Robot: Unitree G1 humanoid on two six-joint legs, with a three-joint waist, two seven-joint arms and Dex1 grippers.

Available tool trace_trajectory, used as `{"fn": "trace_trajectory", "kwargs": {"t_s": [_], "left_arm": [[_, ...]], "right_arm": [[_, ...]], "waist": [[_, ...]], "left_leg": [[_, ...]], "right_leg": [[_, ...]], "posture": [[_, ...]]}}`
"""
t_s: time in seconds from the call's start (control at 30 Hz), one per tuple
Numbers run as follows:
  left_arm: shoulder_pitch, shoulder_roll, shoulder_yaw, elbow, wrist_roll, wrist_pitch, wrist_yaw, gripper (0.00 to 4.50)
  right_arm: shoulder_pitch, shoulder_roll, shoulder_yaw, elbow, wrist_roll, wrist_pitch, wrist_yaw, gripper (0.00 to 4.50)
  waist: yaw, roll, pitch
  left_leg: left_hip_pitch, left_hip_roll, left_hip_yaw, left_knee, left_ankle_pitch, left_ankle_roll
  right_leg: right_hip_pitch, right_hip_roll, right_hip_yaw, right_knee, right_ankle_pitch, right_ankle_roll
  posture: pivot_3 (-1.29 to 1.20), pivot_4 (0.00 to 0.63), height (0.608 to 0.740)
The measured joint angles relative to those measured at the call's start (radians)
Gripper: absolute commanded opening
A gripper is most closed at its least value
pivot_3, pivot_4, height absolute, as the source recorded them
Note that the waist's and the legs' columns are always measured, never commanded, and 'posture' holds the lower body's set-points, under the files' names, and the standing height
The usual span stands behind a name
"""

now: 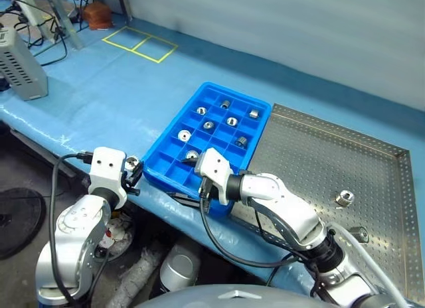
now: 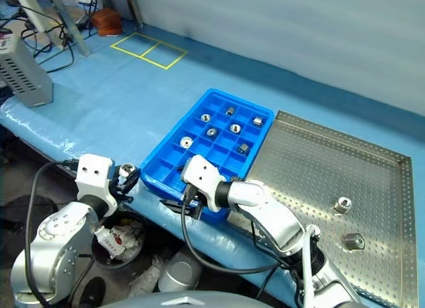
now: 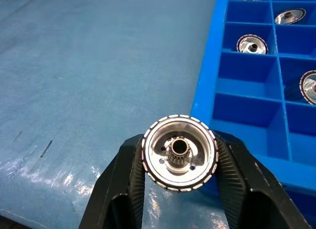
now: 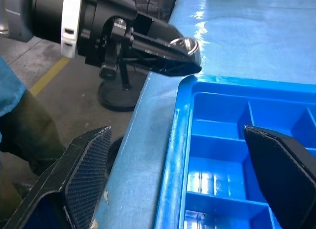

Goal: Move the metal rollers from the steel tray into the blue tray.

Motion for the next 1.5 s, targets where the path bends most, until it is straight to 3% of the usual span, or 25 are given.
{"fn": "trace_trajectory", "kwargs": {"t_s": [0.17, 0.33, 0.67, 0.93, 0.97, 1.2, 1.5], "left_arm": [[-0.085, 0.013, 0.001, 0.016, -0.033, -0.017, -0.028, 1.68], [-0.104, 0.036, -0.035, 0.082, -0.048, -0.020, -0.047, 1.68], [-0.102, 0.115, -0.149, 0.192, -0.024, -0.049, -0.083, 1.68], [-0.080, 0.121, -0.121, 0.186, -0.029, -0.037, -0.081, 4.38], [-0.077, 0.118, -0.110, 0.186, -0.032, -0.036, -0.080, 4.49], [-0.058, 0.114, -0.076, 0.159, -0.055, -0.018, -0.065, 4.49], [-0.059, 0.114, -0.071, 0.145, -0.066, -0.017, -0.058, 4.49]], "right_arm": [[0.047, -0.011, -0.028, -0.053, 0.001, 0.026, -0.040, 4.50], [0.078, -0.015, -0.043, -0.087, 0.000, 0.048, -0.076, 4.50], [0.119, -0.015, -0.065, -0.133, 0.000, 0.080, -0.137, 4.50], [0.158, -0.028, -0.088, -0.170, 0.002, 0.093, -0.164, 4.50], [0.165, -0.031, -0.092, -0.174, 0.003, 0.098, -0.166, 4.50], [0.176, -0.032, -0.104, -0.174, 0.010, 0.107, -0.166, 4.50], [0.159, -0.030, -0.105, -0.173, 0.015, 0.107, -0.163, 4.50]], "waist": [[0.003, 0.000, 0.000], [-0.027, 0.000, -0.001], [-0.143, 0.001, -0.001], [-0.233, 0.002, -0.002], [-0.243, 0.002, -0.001], [-0.296, 0.002, -0.001], [-0.328, 0.002, -0.001]], "left_leg": [[-0.002, 0.001, 0.000, 0.000, 0.000, -0.001], [-0.008, 0.001, -0.001, 0.002, 0.000, -0.001], [-0.009, 0.001, -0.004, 0.004, 0.000, 0.000], [-0.006, 0.001, -0.006, 0.004, 0.000, 0.000], [-0.006, 0.001, -0.007, 0.004, 0.000, 0.000], [0.002, 0.001, -0.009, 0.003, 0.000, 0.000], [0.003, 0.001, -0.009, 0.003, 0.000, 0.000]], "right_leg": [[-0.002, 0.002, -0.001, 0.000, 0.002, 0.003], [-0.002, 0.002, 0.000, 0.001, 0.002, 0.003], [0.000, 0.004, -0.001, 0.000, 0.002, 0.003], [0.004, 0.004, -0.001, 0.000, 0.002, 0.003], [0.005, 0.004, -0.001, 0.000, 0.002, 0.003], [0.013, 0.004, -0.002, 0.000, -0.001, -0.003], [0.013, 0.004, -0.002, 0.000, -0.001, -0.003]], "posture": [[0.40, 0.150, 0.740], [0.35, 0.150, 0.740], [0.31, 0.150, 0.740], [0.31, 0.150, 0.740], [0.32, 0.150, 0.740], [0.34, 0.150, 0.740], [0.35, 0.150, 0.740]]}}
